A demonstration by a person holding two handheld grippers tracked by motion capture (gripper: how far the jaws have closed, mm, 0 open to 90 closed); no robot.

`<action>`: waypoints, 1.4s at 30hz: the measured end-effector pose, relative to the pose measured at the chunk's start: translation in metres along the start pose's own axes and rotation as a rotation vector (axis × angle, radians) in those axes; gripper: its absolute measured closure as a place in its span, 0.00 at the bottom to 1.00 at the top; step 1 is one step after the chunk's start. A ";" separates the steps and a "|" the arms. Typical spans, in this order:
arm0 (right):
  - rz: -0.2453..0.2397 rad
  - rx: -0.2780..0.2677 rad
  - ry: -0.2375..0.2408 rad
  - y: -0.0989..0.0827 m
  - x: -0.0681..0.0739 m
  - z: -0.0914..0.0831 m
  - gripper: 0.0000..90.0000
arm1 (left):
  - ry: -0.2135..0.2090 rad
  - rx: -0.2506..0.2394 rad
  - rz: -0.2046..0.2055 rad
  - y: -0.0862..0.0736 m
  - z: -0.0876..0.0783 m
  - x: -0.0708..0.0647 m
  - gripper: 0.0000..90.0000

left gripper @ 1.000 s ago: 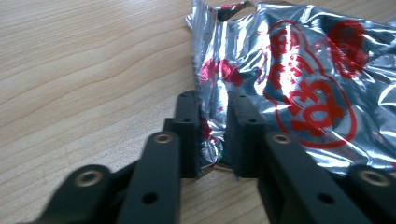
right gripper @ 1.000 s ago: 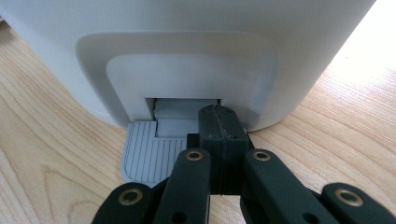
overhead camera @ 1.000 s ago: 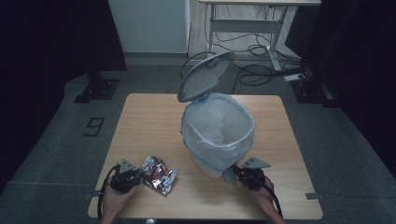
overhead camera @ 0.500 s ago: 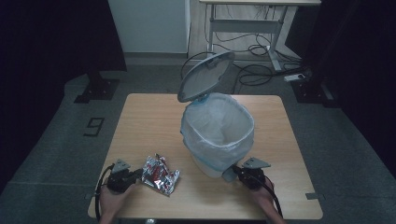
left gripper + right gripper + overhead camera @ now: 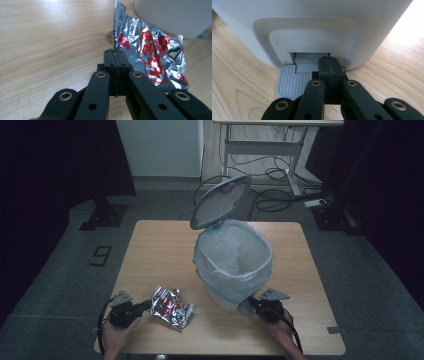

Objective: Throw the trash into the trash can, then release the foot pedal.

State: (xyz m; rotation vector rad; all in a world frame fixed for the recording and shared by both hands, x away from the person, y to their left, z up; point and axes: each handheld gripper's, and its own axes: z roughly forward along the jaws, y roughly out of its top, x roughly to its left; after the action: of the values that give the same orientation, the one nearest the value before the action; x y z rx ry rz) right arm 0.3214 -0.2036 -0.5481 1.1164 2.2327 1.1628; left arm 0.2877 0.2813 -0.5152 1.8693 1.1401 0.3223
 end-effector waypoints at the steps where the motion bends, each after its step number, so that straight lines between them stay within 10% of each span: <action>1: 0.000 0.000 0.000 0.000 0.000 0.000 1.00 | 0.000 0.000 0.000 0.000 0.000 0.000 1.00; 42: 0.001 -0.002 0.002 0.000 0.000 0.000 1.00 | -0.097 -0.184 0.087 0.046 -0.042 -0.040 1.00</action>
State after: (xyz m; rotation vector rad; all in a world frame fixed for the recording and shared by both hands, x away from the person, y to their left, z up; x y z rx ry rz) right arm 0.3216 -0.2039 -0.5484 1.1155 2.2321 1.1668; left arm 0.2674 0.2638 -0.4463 1.7555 0.9339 0.3692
